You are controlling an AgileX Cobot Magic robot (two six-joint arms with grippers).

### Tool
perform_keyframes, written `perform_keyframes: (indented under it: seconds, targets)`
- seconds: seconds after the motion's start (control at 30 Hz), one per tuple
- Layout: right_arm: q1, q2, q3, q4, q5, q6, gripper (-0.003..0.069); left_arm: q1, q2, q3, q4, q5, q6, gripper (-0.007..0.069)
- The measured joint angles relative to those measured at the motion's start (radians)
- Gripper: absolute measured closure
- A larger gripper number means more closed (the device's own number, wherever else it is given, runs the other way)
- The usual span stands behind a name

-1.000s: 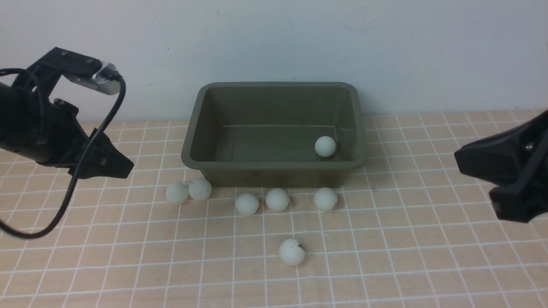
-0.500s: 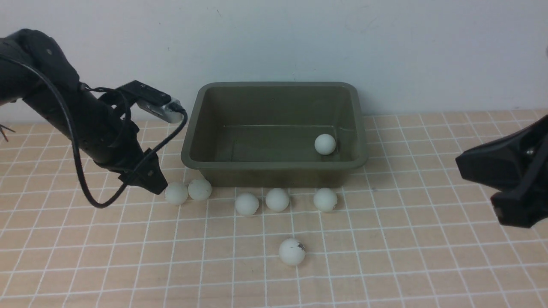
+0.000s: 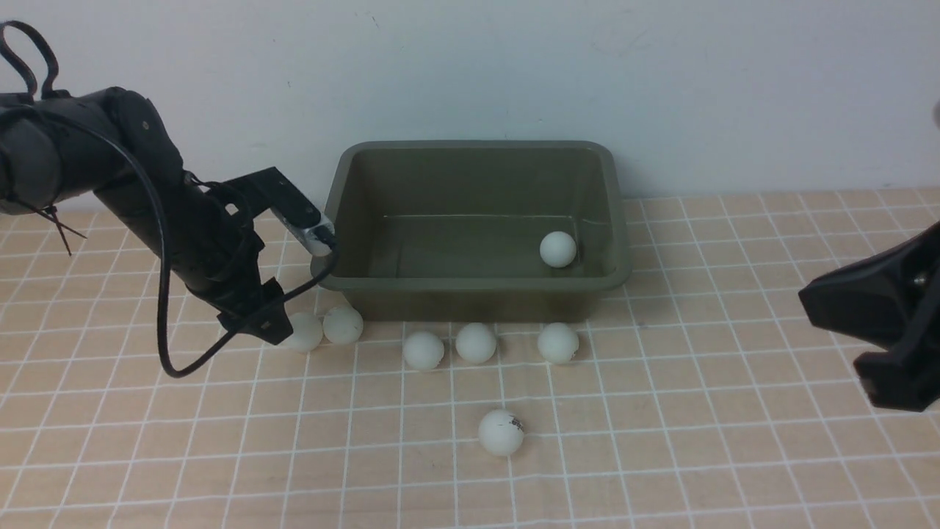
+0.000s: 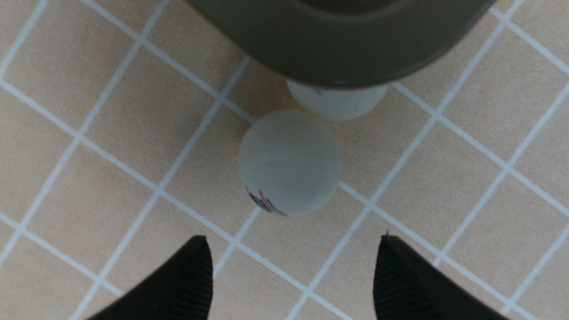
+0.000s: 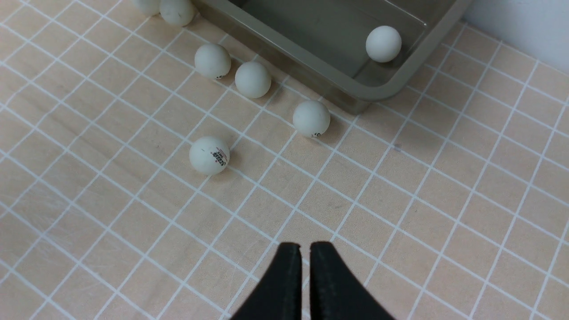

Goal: Put the table tennis balls into the box on the light coffee tablecloth.
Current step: 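Reach for and grasp a ping pong ball on the table beside the basket, then drop the ball into the bin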

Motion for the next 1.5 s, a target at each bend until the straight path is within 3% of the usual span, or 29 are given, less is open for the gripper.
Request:
perform_keyframes:
  seconds: [0.2, 0.5, 0.6, 0.63, 0.73, 0.87, 1.07, 1.13, 1.43, 1.5]
  targets:
    - [0.000, 0.000, 0.000, -0.001, 0.000, -0.001, 0.0636, 0.000, 0.037, 0.000, -0.063, -0.042, 0.113, 0.0221]
    - [0.000, 0.000, 0.000, -0.013, 0.000, -0.002, 0.0636, -0.001, 0.106, 0.000, -0.094, -0.074, 0.158, 0.0223]
    - [0.000, 0.000, 0.000, -0.013, 0.000, -0.002, 0.0636, -0.001, 0.111, 0.000, -0.107, -0.083, 0.173, 0.0263]
    - [0.000, 0.000, 0.000, -0.013, 0.000, -0.002, 0.0636, -0.001, 0.112, 0.000, -0.114, -0.086, 0.188, 0.0308]
    - [0.000, 0.000, 0.000, -0.016, 0.000, -0.002, 0.0636, -0.001, 0.112, 0.000, -0.119, -0.089, 0.191, 0.0309]
    - [0.000, 0.000, 0.000, -0.016, 0.000, -0.002, 0.0636, -0.001, 0.102, 0.000, -0.082, -0.060, 0.143, 0.0309]
    - [0.000, 0.000, 0.000, -0.016, 0.000, -0.002, 0.0636, 0.000, 0.000, 0.000, 0.077, -0.001, -0.023, 0.0309]
    - [0.000, 0.000, 0.000, -0.016, 0.000, -0.002, 0.0636, 0.000, -0.040, -0.001, 0.069, -0.014, -0.043, 0.0309]
    - [0.000, 0.000, 0.000, -0.016, 0.000, -0.002, 0.0636, -0.042, -0.058, -0.153, -0.259, -0.015, 0.105, 0.0309]
    - [0.000, 0.000, 0.000, -0.016, 0.000, 0.002, 0.0636, -0.057, -0.045, -0.182, -0.282, -0.010, 0.123, 0.0309]
